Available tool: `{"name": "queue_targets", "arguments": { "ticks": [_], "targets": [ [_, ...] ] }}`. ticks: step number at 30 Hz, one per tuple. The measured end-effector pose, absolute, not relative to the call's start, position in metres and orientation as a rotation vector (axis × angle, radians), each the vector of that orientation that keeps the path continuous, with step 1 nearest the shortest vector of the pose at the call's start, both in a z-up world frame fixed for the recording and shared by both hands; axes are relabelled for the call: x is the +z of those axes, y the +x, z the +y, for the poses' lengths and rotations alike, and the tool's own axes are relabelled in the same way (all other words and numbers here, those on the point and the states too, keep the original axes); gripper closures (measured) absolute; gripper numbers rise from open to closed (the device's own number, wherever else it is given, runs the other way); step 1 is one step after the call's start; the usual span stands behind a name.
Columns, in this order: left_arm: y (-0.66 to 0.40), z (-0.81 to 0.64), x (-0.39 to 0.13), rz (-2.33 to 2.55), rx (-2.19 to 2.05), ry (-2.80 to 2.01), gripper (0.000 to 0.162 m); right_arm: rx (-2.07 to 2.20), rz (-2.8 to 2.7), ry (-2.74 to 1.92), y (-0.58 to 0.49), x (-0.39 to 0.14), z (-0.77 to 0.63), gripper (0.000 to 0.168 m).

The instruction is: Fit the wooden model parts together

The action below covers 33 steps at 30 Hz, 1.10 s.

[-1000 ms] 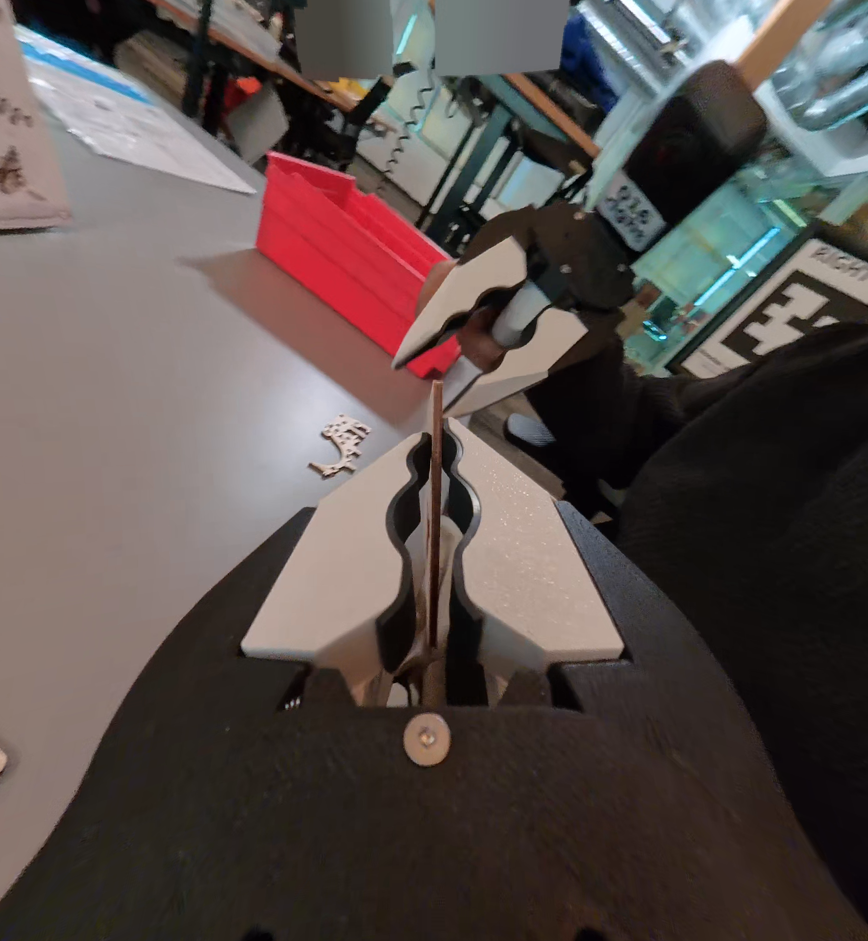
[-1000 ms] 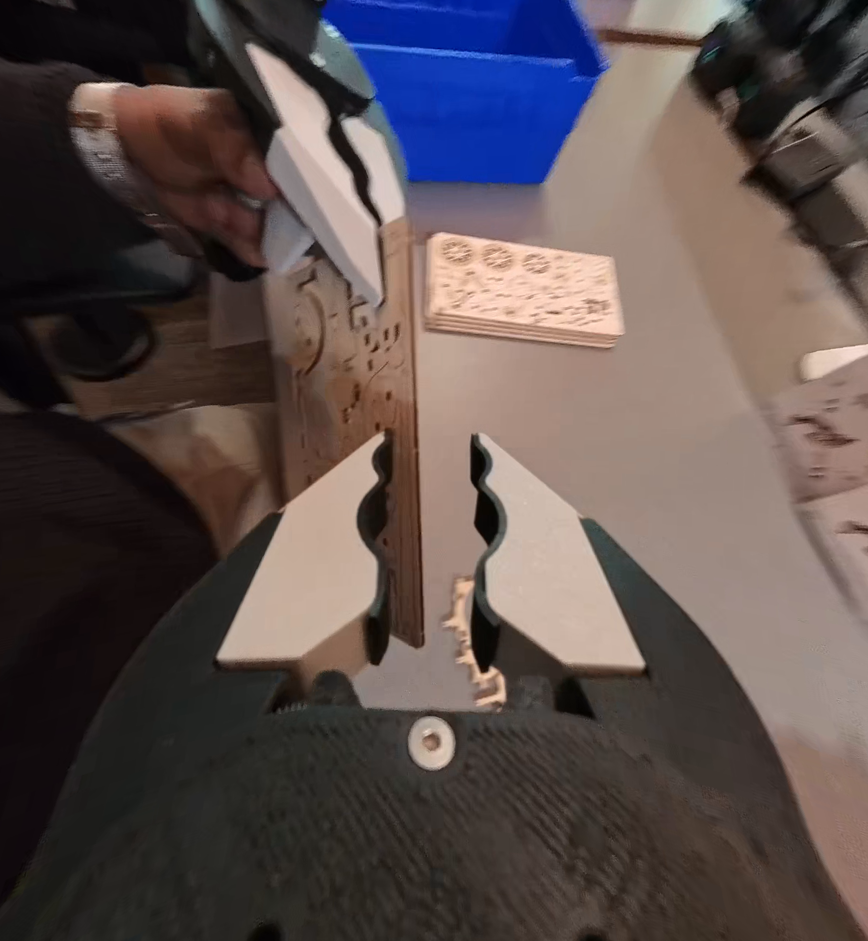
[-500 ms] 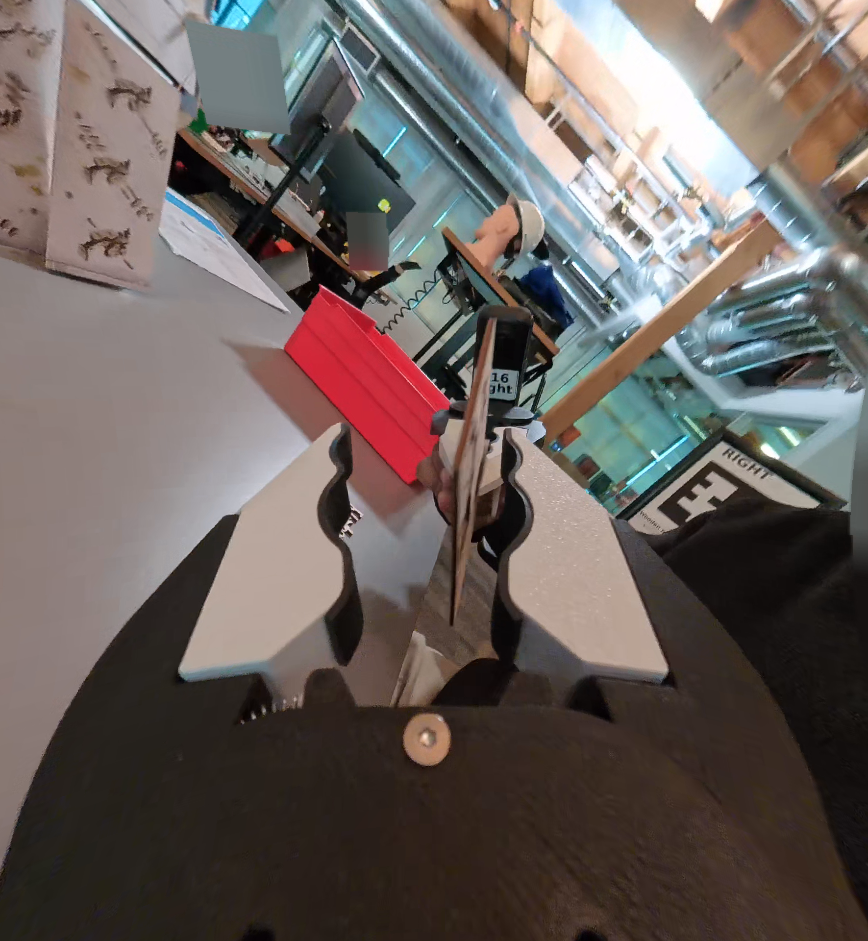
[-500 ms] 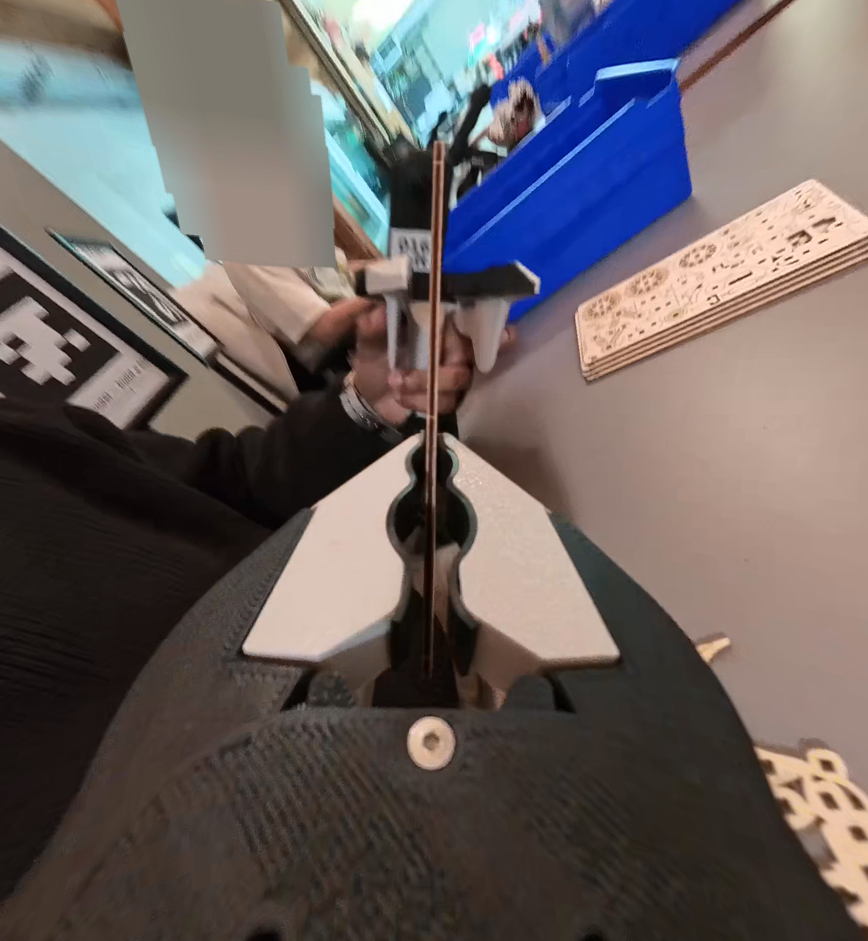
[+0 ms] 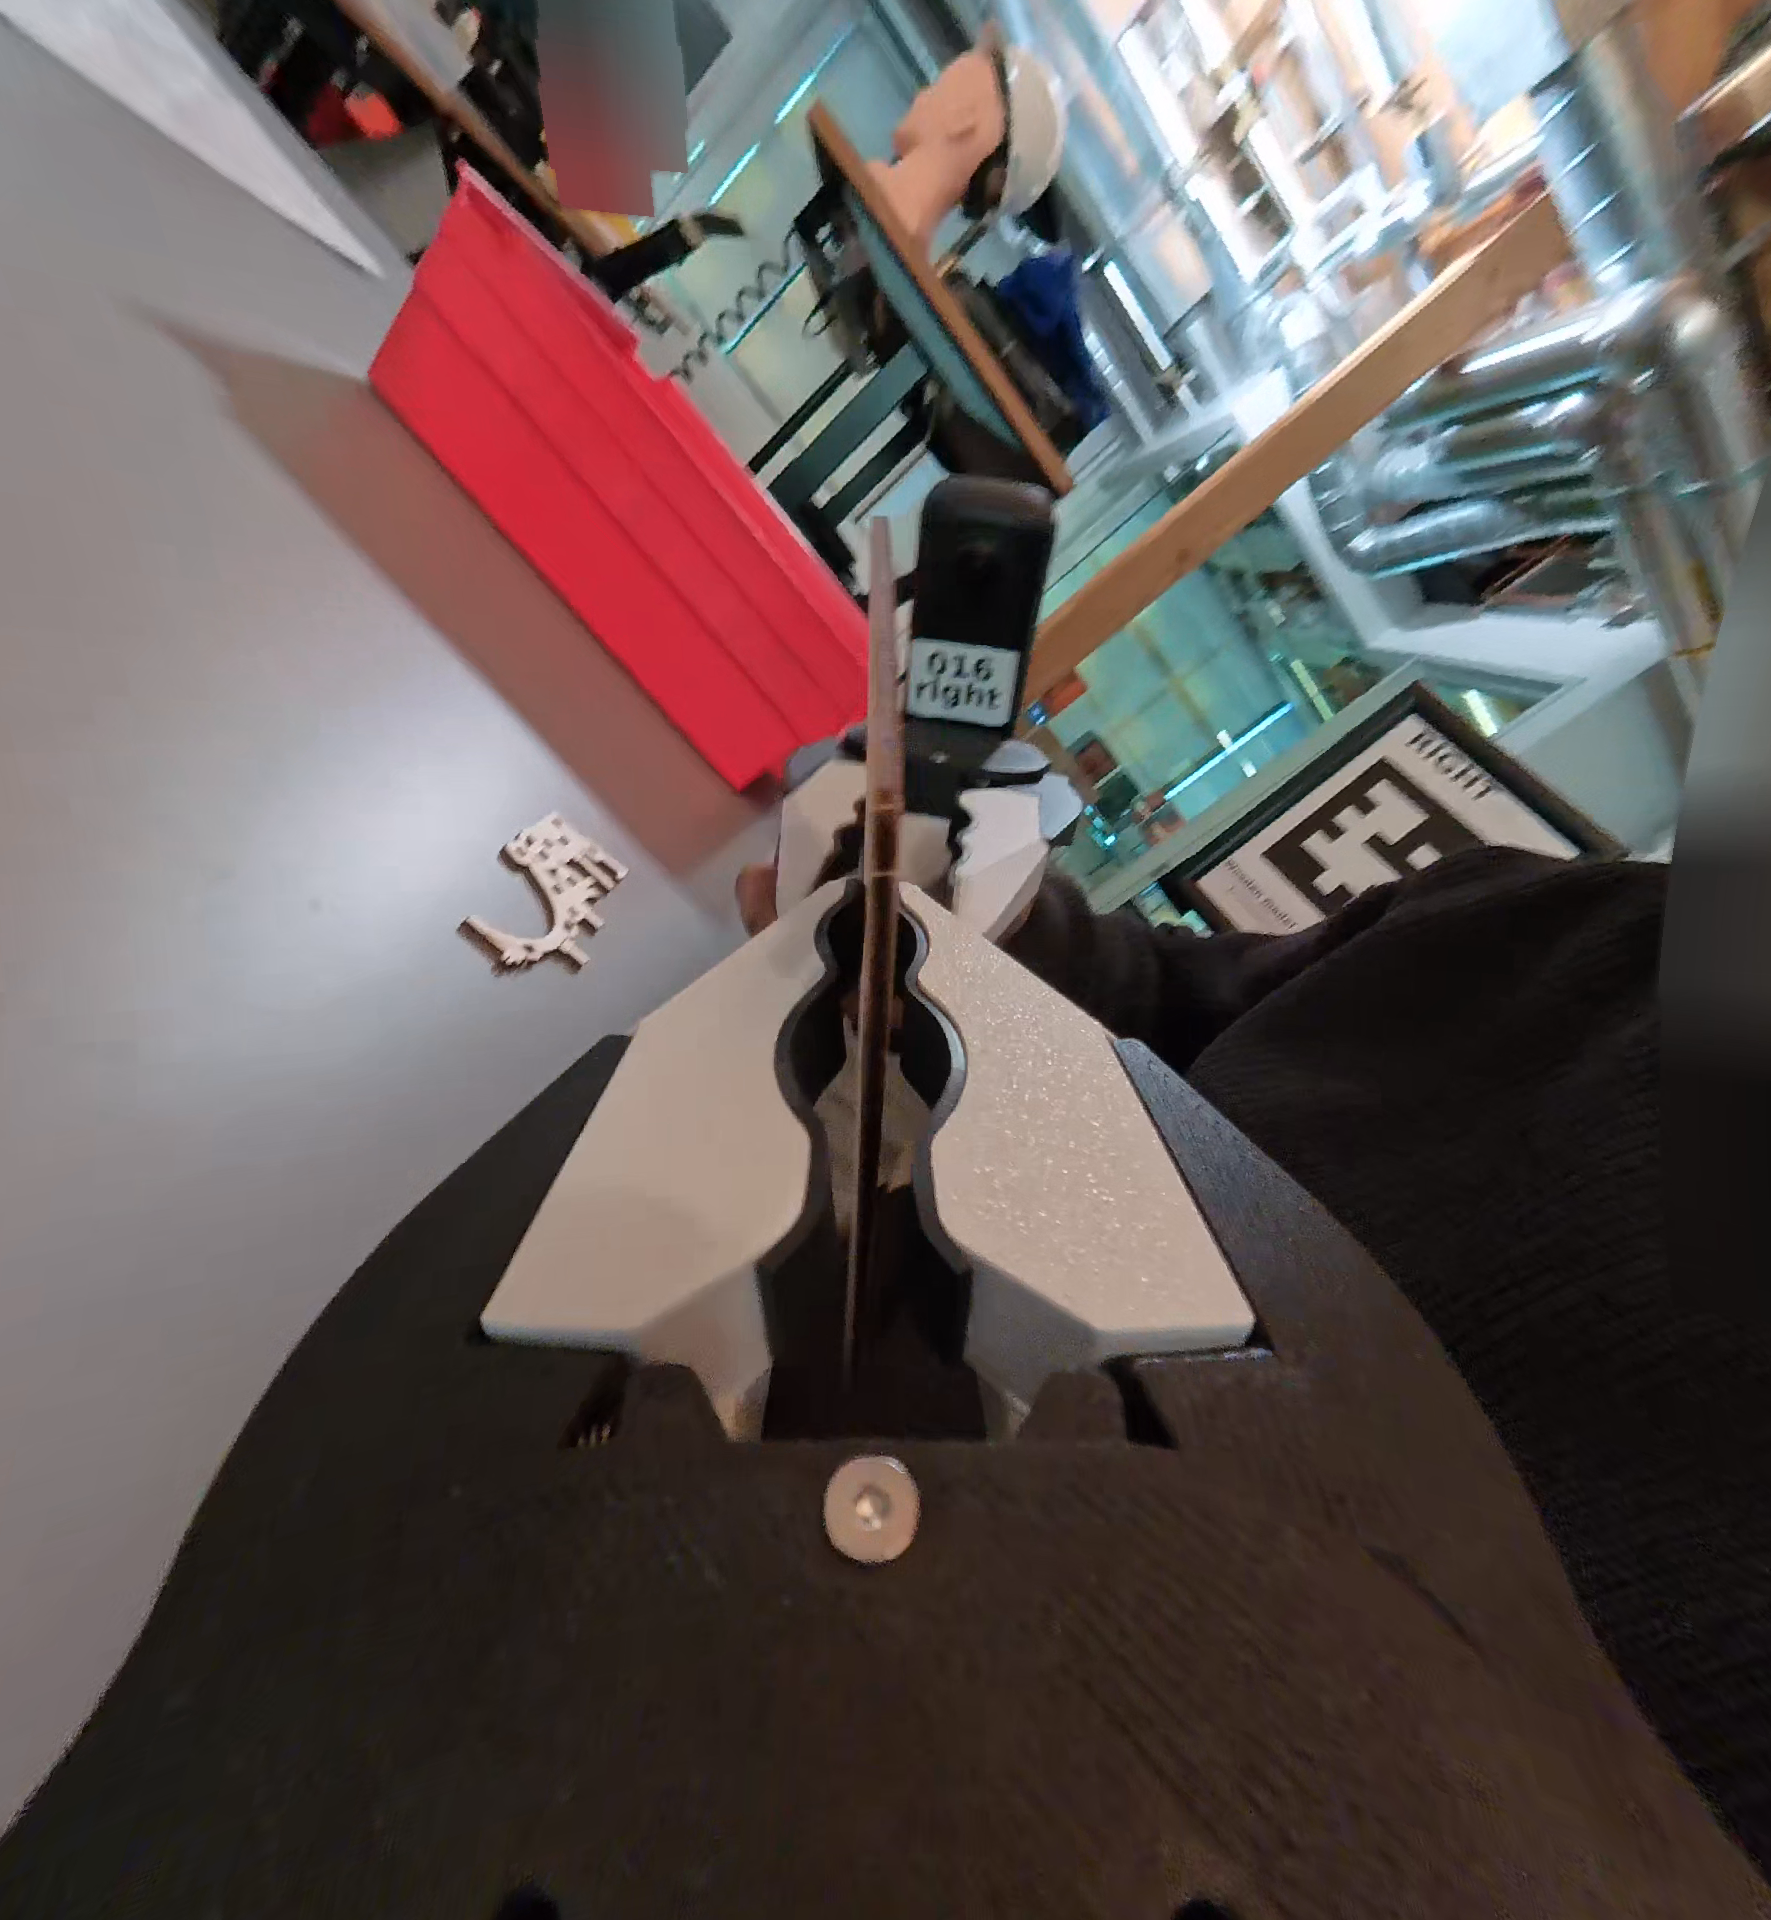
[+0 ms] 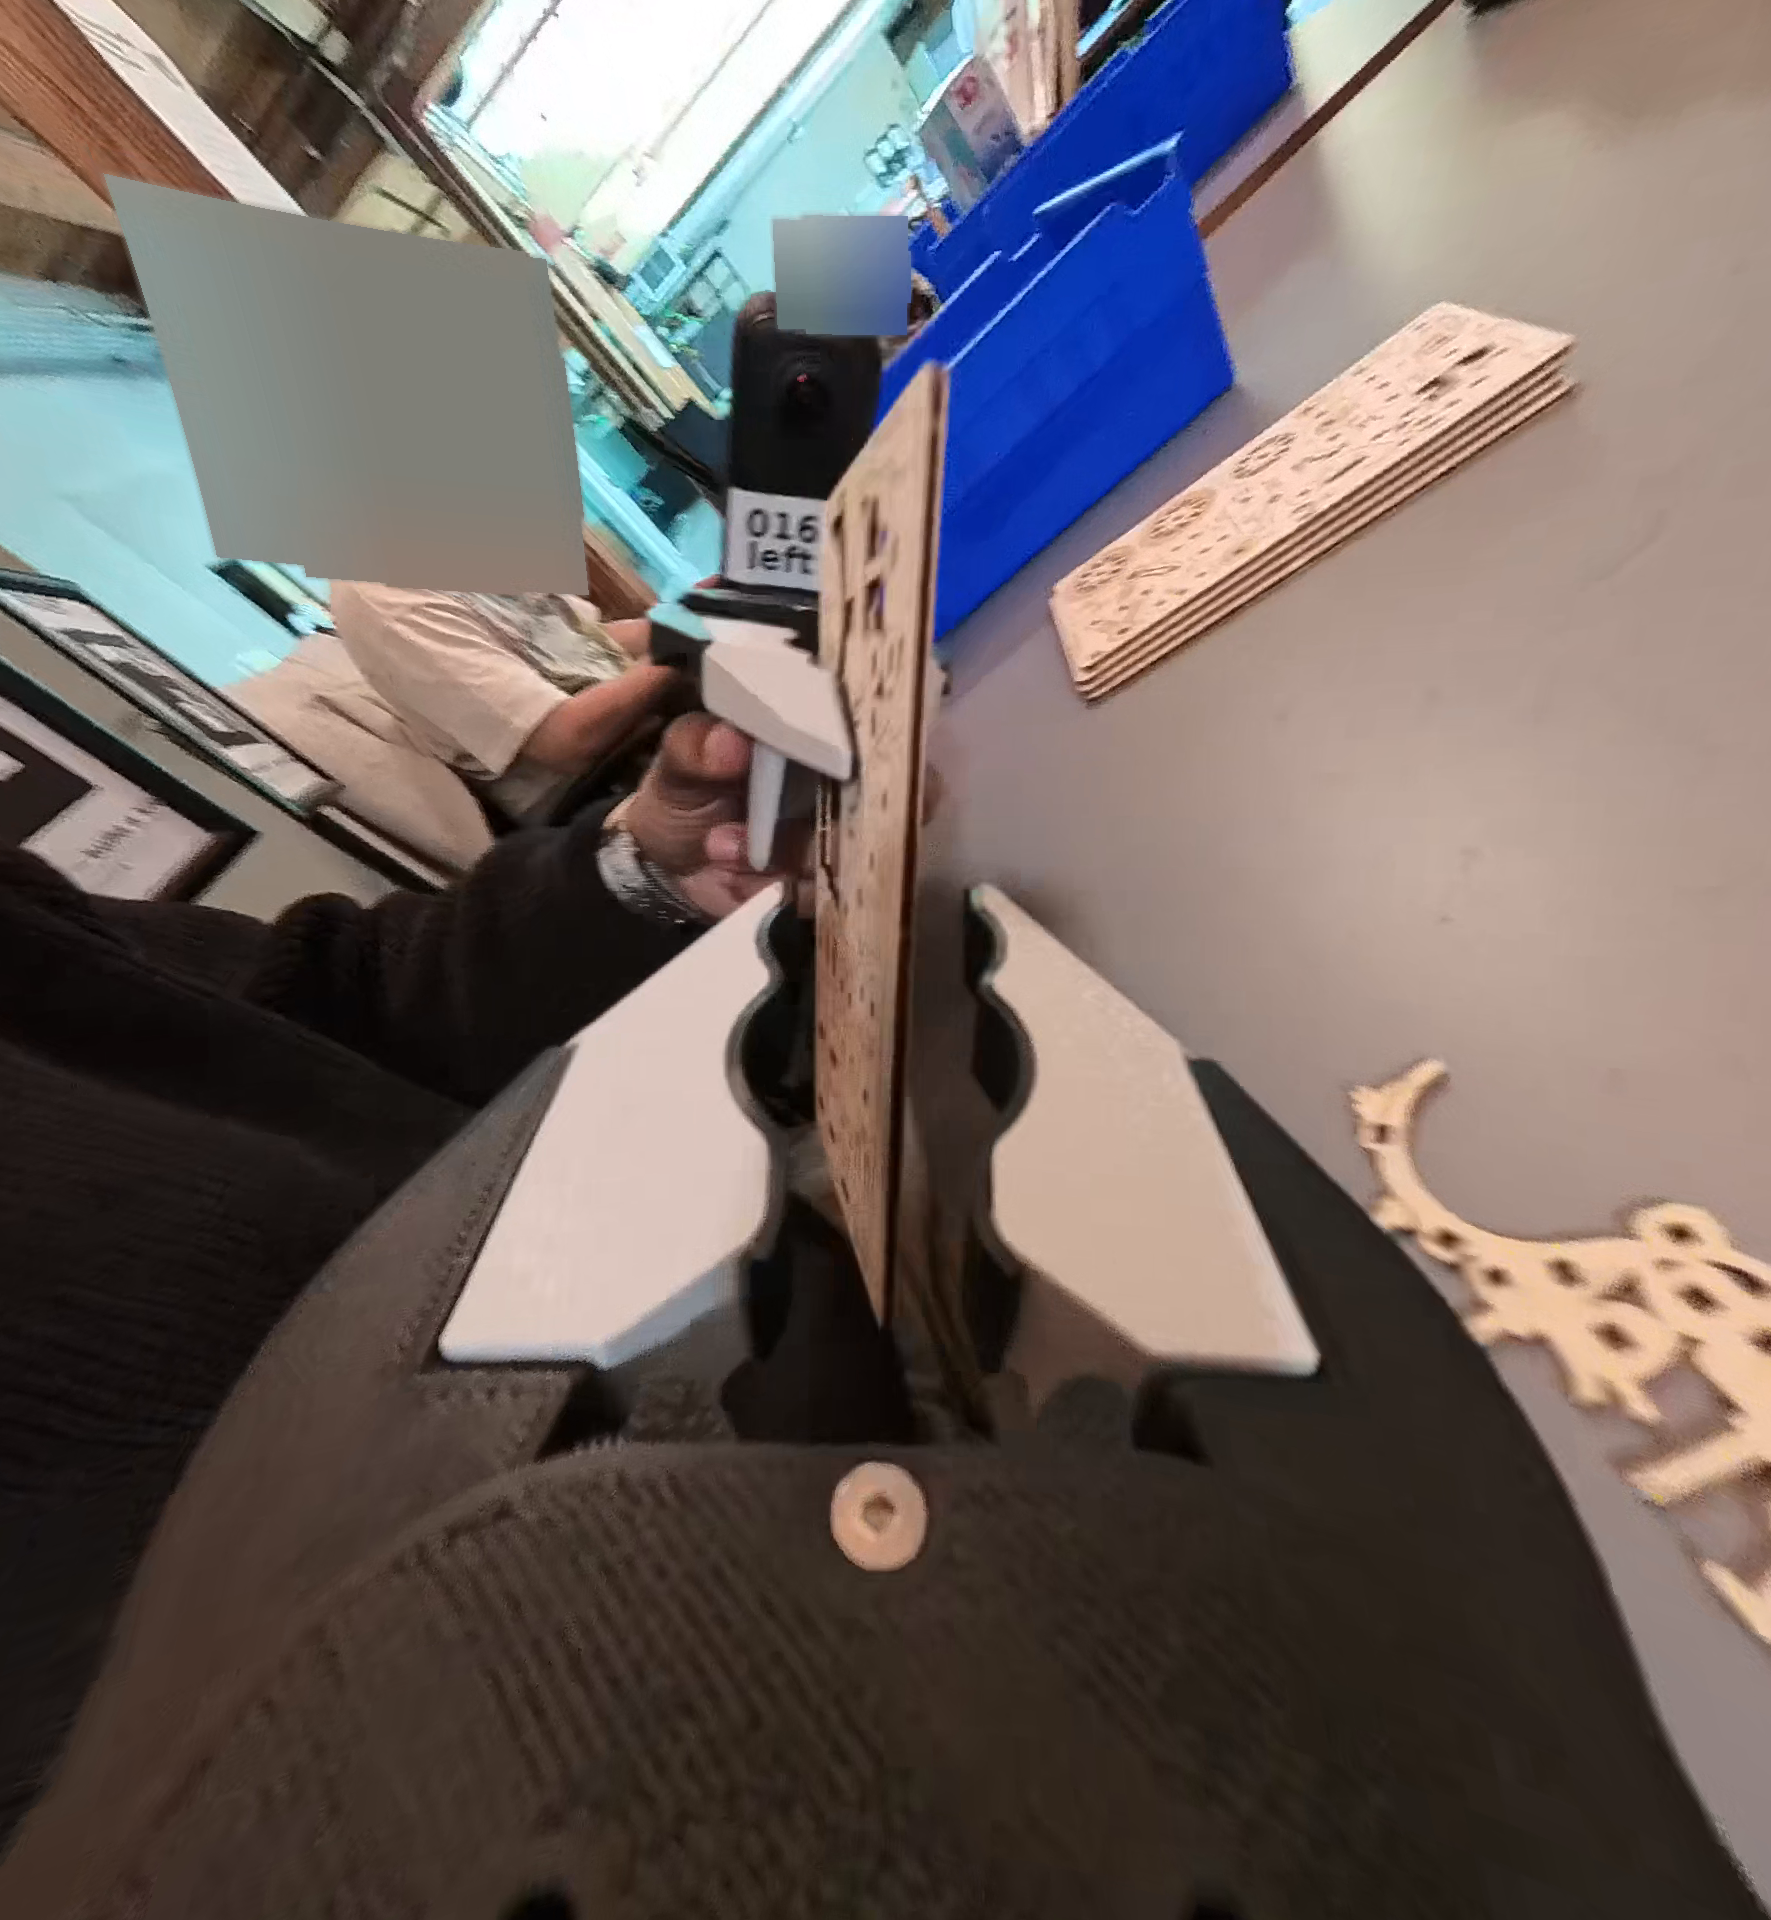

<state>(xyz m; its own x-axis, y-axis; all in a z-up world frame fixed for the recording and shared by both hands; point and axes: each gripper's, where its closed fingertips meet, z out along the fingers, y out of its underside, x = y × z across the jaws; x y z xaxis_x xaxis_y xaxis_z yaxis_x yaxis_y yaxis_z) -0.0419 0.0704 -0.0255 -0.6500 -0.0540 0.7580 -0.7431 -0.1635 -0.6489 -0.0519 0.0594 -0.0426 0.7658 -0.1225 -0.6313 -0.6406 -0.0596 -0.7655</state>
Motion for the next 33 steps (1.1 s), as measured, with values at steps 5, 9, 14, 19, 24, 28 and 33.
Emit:
{"name": "queue_targets", "arguments": {
  "ticks": [5, 9, 14, 19, 24, 28, 33],
  "targets": [
    [-0.047, 0.063, -0.044, -1.714, 1.746, 0.924, 0.162, 0.339, 0.647, -1.58, -0.031, -0.042, 0.047, 0.136],
    [-0.051, 0.057, -0.055, -1.747, 1.669, 0.931, 0.162, 0.402, 0.671, -1.594, -0.034, -0.051, 0.05, 0.137],
    [-0.055, 0.054, -0.064, -1.781, 1.616, 0.931, 0.162, 0.389, 0.63, -1.689, -0.042, -0.065, 0.056, 0.154],
    [-0.055, 0.054, -0.072, -1.825, 1.583, 0.95, 0.162, 0.415, 0.654, -1.688, -0.042, -0.071, 0.058, 0.155],
    [-0.058, 0.051, -0.079, -1.864, 1.538, 0.945, 0.162, 0.419, 0.672, -1.7, -0.042, -0.076, 0.061, 0.154],
    [-0.055, 0.051, -0.079, -1.848, 1.551, 0.965, 0.161, 0.443, 0.686, -1.687, -0.041, -0.074, 0.06, 0.157],
    [-0.05, 0.053, -0.078, -1.816, 1.583, 1.003, 0.153, 0.493, 0.694, -1.643, -0.041, -0.069, 0.061, 0.164]
  ]
}}
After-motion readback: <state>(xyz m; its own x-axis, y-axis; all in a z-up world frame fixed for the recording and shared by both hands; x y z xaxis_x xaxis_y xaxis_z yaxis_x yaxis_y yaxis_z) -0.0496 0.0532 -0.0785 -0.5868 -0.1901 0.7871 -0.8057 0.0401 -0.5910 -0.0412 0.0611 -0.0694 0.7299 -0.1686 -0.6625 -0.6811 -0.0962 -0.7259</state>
